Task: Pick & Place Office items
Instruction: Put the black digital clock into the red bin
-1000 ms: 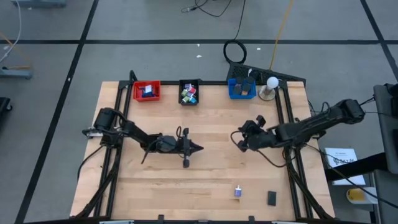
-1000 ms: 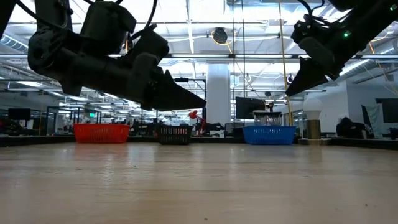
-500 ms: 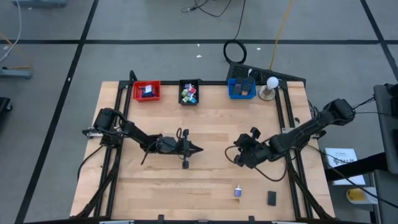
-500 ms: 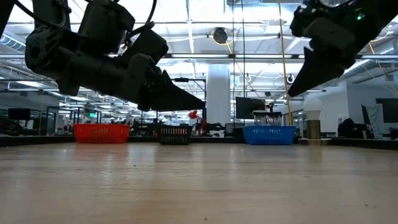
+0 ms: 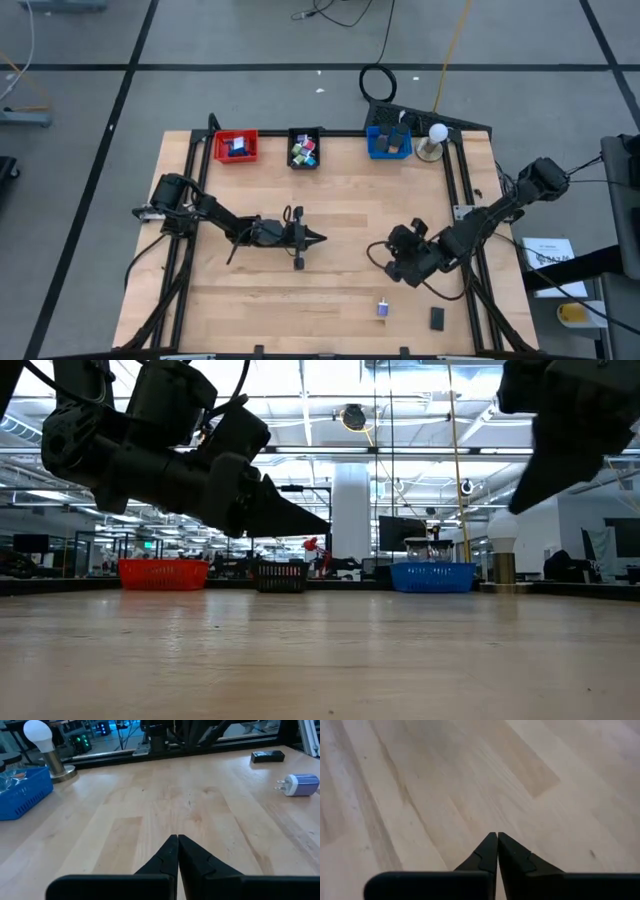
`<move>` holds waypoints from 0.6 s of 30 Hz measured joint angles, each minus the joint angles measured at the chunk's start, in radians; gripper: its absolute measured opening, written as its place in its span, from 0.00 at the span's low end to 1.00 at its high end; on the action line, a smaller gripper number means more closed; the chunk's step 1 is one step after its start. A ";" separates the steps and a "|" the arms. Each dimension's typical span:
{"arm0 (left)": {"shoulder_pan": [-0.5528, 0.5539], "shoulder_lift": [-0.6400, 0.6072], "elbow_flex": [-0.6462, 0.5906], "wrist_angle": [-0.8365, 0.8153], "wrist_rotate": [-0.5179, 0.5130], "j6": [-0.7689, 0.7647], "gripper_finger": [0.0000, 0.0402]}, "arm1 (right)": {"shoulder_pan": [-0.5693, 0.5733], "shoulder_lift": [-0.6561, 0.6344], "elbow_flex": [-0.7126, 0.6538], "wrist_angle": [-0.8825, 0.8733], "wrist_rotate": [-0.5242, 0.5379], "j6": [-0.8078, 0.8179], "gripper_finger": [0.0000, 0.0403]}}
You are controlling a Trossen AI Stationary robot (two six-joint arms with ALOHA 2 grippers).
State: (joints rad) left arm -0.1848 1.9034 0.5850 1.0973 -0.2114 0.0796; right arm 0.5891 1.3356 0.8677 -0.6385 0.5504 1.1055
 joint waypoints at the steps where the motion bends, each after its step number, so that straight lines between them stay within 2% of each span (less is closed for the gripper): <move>1: 0.000 0.000 0.000 0.002 0.000 0.001 0.05 | 0.014 0.008 0.019 -0.058 -0.004 0.048 0.01; 7: 0.000 0.000 0.000 0.007 0.000 -0.001 0.02 | 0.104 0.124 0.149 -0.286 -0.096 0.304 0.00; 12: 0.000 0.000 0.000 0.005 0.000 -0.008 0.03 | 0.186 0.248 0.230 -0.321 -0.219 0.507 0.00; 18: -0.006 0.000 0.000 -0.002 0.000 -0.010 0.06 | 0.317 0.352 0.315 -0.323 -0.279 0.823 0.02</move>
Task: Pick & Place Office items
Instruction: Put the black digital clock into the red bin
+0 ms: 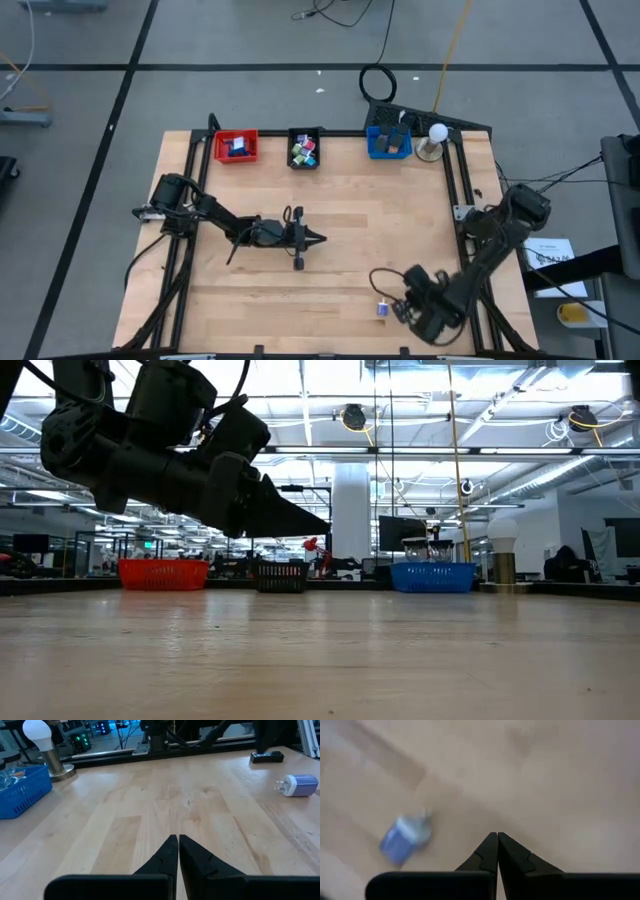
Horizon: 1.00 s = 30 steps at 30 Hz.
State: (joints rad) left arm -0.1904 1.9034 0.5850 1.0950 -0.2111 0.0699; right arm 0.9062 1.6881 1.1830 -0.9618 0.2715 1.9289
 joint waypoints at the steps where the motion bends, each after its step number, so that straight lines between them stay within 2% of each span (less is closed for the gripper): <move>1: -0.002 0.000 0.000 0.000 0.000 0.004 0.05 | 0.023 0.011 0.011 0.003 -0.013 0.041 0.03; 6: -0.002 0.000 0.000 0.000 0.000 0.007 0.01 | 0.109 0.055 0.046 0.000 -0.103 0.224 0.13; 10: -0.002 0.000 0.000 0.000 0.000 0.008 0.04 | 0.152 0.081 0.050 -0.002 -0.219 0.330 0.27; 13: -0.002 0.000 0.000 0.000 0.000 0.011 0.06 | 0.167 0.093 0.050 -0.009 -0.294 0.374 0.39; 19: -0.002 0.000 0.000 0.000 0.000 0.013 0.04 | 0.167 0.094 0.050 -0.022 -0.326 0.394 0.58; 23: -0.002 0.000 0.000 0.000 0.000 0.014 0.01 | 0.157 0.099 0.050 -0.015 -0.327 0.408 0.62; 30: -0.002 0.000 0.000 0.000 0.000 0.014 0.06 | 0.151 0.143 0.045 0.021 -0.377 0.409 0.59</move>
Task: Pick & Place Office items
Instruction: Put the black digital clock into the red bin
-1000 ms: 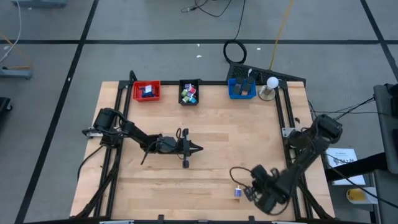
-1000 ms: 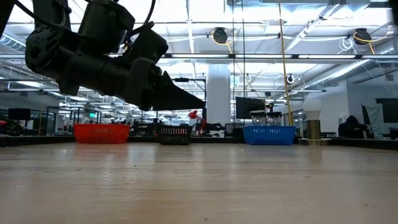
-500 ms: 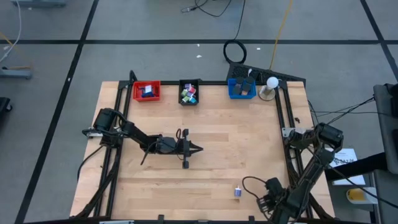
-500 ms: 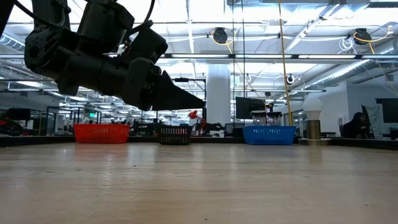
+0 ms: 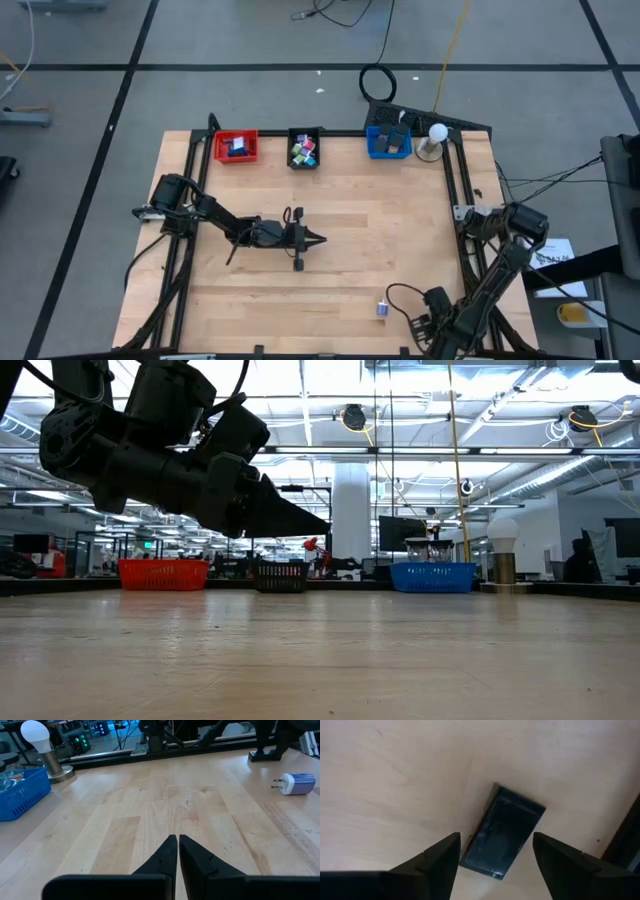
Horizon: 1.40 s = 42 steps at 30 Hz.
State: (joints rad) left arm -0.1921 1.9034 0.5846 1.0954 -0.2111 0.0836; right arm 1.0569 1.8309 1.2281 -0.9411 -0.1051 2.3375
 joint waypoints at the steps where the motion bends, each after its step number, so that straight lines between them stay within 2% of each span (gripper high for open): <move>1: 0.000 0.000 0.000 0.000 0.000 0.000 0.07 | 0.000 0.002 -0.001 0.008 -0.003 0.000 0.58; 10: 0.000 0.000 0.000 -0.002 0.000 0.008 0.01 | 0.000 -0.003 -0.051 0.078 -0.002 -0.029 0.49; 16: 0.001 -0.002 -0.001 0.000 0.000 -0.033 0.04 | -0.031 -0.022 -0.057 0.035 -0.003 -0.145 0.39; 20: 0.019 -0.061 -0.039 -0.008 0.000 -0.030 0.01 | -0.073 -0.056 -0.056 -0.019 0.024 -0.243 0.38; 23: 0.031 -0.142 -0.118 0.002 -0.015 -0.045 0.02 | -0.121 -0.097 -0.056 -0.060 0.081 -0.346 0.40; 27: 0.030 -0.247 -0.245 0.073 -0.087 -0.069 0.02 | -0.237 -0.151 -0.055 -0.089 0.165 -0.561 0.40; 31: 0.030 -0.298 -0.338 0.151 -0.109 -0.119 0.02 | -0.420 -0.166 -0.055 -0.087 0.209 -0.877 0.39; 34: 0.030 -0.302 -0.372 0.155 -0.170 -0.153 0.04 | -0.580 -0.151 -0.054 -0.003 0.266 -1.156 0.40; 38: 0.031 -0.302 -0.394 0.150 -0.239 -0.195 0.03 | -0.775 -0.106 -0.049 0.227 0.288 -1.540 0.40; 42: 0.036 -0.302 -0.399 0.147 -0.251 -0.199 0.01 | -0.894 -0.015 0.026 0.304 0.291 -1.791 0.39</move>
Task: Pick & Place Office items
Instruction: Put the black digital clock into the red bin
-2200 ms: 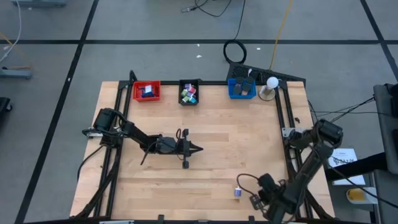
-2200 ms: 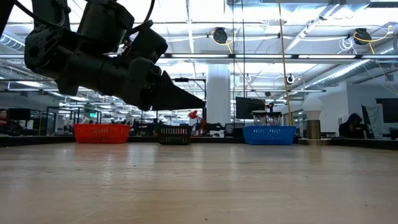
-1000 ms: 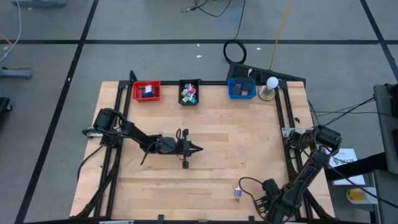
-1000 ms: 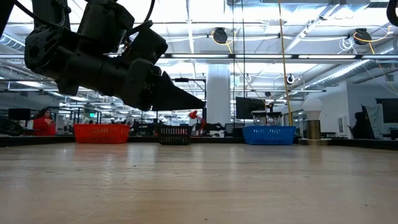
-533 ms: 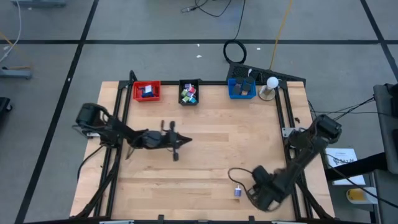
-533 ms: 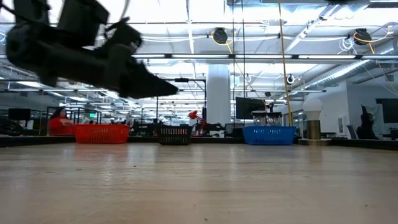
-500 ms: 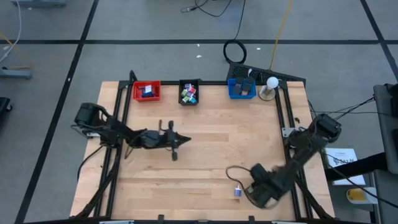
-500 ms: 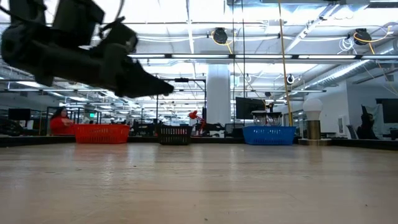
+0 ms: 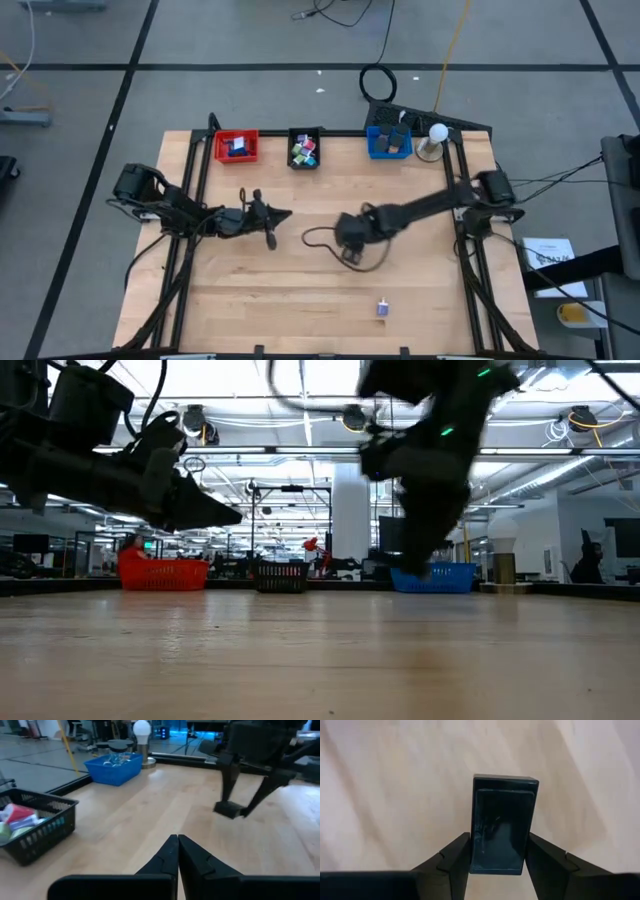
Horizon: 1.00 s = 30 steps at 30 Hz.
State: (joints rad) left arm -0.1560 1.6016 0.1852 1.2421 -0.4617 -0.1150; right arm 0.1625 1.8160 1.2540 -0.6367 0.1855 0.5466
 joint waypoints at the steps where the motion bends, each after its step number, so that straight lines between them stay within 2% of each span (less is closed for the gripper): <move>1: 0.000 0.000 0.000 -0.001 -0.011 0.000 0.02 | -0.021 0.029 0.030 -0.002 0.008 -0.039 0.39; 4: 0.001 0.000 0.000 -0.015 -0.056 -0.004 0.04 | -0.070 0.104 0.118 0.009 0.025 -0.059 0.40; 9: 0.001 0.000 0.000 -0.019 -0.086 -0.039 0.03 | -0.138 0.201 0.233 0.035 -0.027 0.066 0.40; 13: -0.002 0.000 0.000 -0.025 -0.089 -0.045 0.01 | -0.167 0.213 0.243 0.137 -0.031 0.124 0.40; 21: -0.003 0.000 0.000 -0.035 -0.090 -0.045 0.04 | -0.176 0.217 0.243 0.237 -0.058 0.118 0.41; 25: -0.003 0.000 0.001 -0.035 -0.090 -0.044 0.01 | -0.173 0.269 0.242 0.278 -0.087 0.047 0.41; 30: -0.003 0.000 0.001 -0.035 -0.091 -0.046 0.04 | -0.162 0.293 0.244 0.316 -0.105 -0.135 0.41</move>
State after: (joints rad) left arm -0.1589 1.6020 0.1864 1.2066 -0.5526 -0.1610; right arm 0.0003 2.1086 1.4982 -0.3205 0.0803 0.4117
